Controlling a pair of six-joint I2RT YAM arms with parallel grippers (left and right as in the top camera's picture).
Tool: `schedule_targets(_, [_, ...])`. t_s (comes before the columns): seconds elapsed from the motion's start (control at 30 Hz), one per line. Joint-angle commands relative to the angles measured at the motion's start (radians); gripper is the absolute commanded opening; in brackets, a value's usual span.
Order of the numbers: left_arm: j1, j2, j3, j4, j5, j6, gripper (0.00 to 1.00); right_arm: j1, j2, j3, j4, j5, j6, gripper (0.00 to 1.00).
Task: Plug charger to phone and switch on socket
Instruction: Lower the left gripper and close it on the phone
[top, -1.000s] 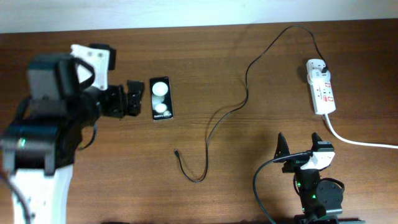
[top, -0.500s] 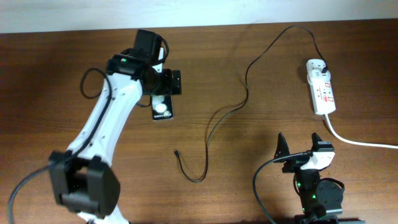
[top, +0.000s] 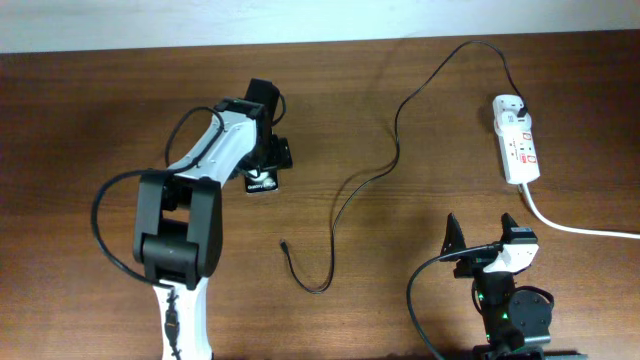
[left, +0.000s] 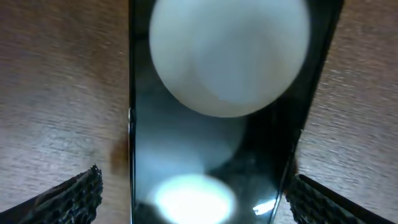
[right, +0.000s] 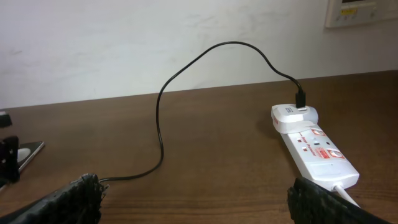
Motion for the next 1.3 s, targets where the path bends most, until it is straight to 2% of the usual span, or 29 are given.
schedule_targets(0.0, [0.008, 0.016, 0.013, 0.017, -0.019, 0.020, 0.99, -0.003, -0.007, -0.005, -0.007, 0.012, 0.008, 0.98])
schedule_targets(0.2, [0.008, 0.093, 0.013, 0.026, -0.018, 0.020, 0.98, -0.003, -0.007, -0.005, -0.007, 0.012, 0.008, 0.99])
schedule_targets(0.3, [0.008, 0.097, 0.013, 0.026, -0.018, 0.020, 0.79, -0.003, -0.007, -0.005, -0.007, 0.012, 0.008, 0.98])
schedule_targets(0.33, [0.008, 0.097, 0.013, 0.026, -0.018, 0.020, 0.77, -0.003, -0.007, -0.005, -0.007, 0.012, 0.008, 0.99])
schedule_targets(0.37, [0.008, 0.097, 0.013, 0.026, -0.018, 0.020, 0.70, -0.003, -0.007, -0.005, -0.007, 0.012, 0.008, 0.99])
schedule_targets(0.43, [0.008, 0.097, 0.013, 0.025, -0.018, 0.021, 0.64, -0.003, -0.007, -0.005, -0.007, 0.012, 0.008, 0.99])
schedule_targets(0.57, [0.008, 0.096, 0.052, -0.035, -0.018, 0.072, 0.59, -0.003, -0.007, -0.005, -0.007, 0.012, 0.008, 0.98])
schedule_targets(0.7, [0.008, 0.096, 0.175, -0.152, -0.018, 0.072, 0.54, -0.003, -0.007, -0.005, -0.007, 0.012, 0.008, 0.99])
schedule_targets(0.97, [0.008, 0.096, 0.342, -0.343, 0.048, 0.077, 0.53, -0.003, -0.007, -0.005, -0.007, 0.012, 0.008, 0.99])
schedule_targets(1.27, [0.000, 0.105, 0.372, -0.376, 0.089, 0.076, 0.57, -0.003, -0.007, -0.005, -0.007, 0.012, 0.008, 0.98])
